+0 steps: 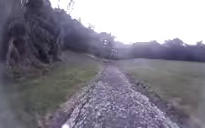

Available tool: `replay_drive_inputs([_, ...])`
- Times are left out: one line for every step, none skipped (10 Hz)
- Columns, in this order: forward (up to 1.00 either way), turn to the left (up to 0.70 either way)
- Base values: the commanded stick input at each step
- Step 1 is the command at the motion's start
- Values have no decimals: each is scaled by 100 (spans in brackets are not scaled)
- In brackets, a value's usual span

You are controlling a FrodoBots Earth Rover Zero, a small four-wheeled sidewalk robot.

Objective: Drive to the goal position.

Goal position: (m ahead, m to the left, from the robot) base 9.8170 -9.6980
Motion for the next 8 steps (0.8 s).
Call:
replay_drive_inputs([68, -33])
replay_drive_inputs([69, -35])
replay_drive_inputs([69, -30])
replay_drive_inputs([69, 0])
replay_drive_inputs([69, 0])
replay_drive_inputs([69, -4])
replay_drive_inputs([69, -11])
replay_drive_inputs([69, -18])
